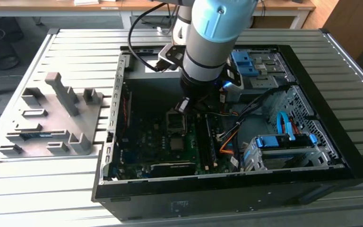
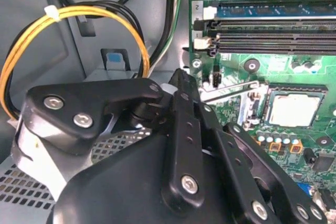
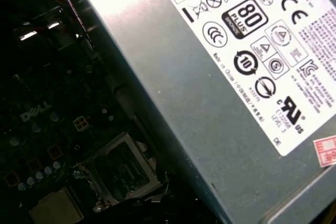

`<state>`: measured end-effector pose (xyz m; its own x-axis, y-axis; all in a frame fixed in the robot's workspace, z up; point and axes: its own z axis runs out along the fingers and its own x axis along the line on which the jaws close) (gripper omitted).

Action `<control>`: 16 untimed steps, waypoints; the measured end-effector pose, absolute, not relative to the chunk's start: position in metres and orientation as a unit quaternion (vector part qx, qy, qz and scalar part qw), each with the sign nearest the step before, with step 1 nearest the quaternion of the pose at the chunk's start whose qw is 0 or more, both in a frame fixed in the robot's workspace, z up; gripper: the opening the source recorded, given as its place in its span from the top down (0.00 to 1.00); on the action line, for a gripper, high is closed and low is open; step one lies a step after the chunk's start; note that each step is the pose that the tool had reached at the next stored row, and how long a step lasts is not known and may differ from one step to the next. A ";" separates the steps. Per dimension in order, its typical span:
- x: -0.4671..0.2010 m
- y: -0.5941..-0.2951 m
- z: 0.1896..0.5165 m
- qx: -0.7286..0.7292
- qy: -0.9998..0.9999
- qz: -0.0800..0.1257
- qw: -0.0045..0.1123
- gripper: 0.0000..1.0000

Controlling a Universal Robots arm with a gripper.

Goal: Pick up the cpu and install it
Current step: 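Close the cpu cover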

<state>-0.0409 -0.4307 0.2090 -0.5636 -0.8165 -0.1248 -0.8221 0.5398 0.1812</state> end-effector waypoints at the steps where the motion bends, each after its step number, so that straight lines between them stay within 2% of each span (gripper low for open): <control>1: -0.042 -0.431 0.210 -0.467 0.877 0.110 0.013 0.90; 16: -0.045 -0.432 0.219 -0.472 0.874 0.115 0.020 0.90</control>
